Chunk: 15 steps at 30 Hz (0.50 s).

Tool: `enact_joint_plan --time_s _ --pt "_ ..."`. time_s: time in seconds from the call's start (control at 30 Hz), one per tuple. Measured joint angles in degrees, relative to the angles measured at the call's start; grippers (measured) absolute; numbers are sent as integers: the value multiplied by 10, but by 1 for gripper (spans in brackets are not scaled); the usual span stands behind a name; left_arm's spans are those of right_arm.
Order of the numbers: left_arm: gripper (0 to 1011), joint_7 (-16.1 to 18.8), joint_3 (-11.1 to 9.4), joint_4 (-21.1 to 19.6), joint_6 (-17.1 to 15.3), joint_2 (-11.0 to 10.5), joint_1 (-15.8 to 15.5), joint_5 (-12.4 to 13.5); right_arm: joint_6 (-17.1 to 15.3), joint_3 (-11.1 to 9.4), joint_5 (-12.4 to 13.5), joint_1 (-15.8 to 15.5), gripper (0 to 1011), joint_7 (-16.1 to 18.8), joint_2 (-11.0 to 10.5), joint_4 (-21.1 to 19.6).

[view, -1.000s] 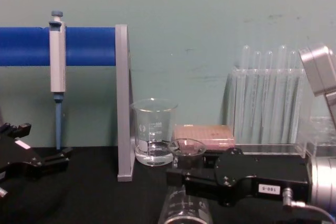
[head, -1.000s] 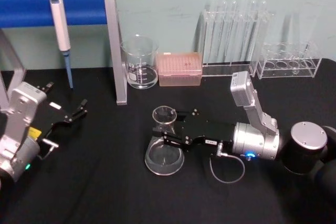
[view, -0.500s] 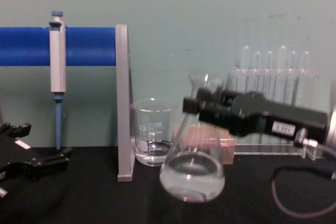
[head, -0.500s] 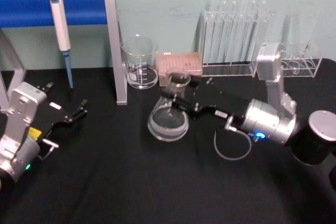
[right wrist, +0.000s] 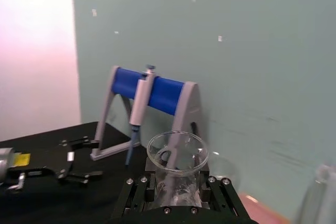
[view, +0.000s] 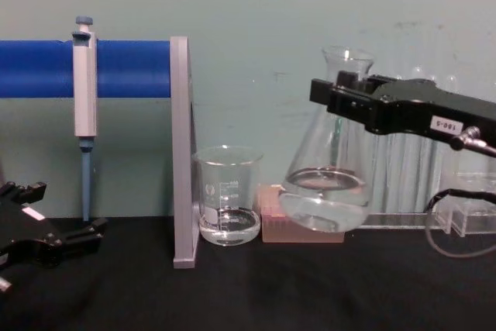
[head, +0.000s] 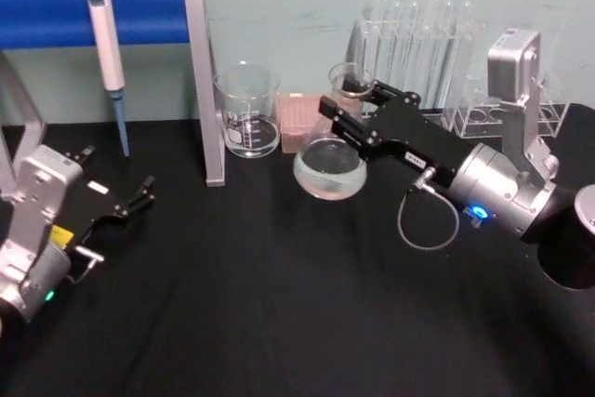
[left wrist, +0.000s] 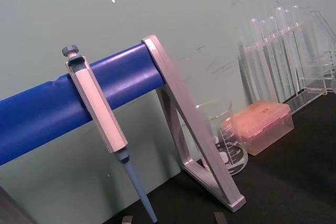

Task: Grasp the erlenmeyer flask with one hand, shake it three times, then place it back.

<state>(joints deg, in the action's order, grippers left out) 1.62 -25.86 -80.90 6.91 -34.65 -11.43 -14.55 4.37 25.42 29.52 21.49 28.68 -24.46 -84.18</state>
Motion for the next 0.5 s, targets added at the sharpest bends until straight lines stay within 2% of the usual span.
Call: enact_joint_plan --time_s 0.13,0.5 --pt "1001 0 0 0 0 0 0 0 -9 -9 -5 -10 457 -19 6 -8" --pt "1001 0 0 0 0 0 0 0 -17 -18 -19 -18 457 -26 18 -2"
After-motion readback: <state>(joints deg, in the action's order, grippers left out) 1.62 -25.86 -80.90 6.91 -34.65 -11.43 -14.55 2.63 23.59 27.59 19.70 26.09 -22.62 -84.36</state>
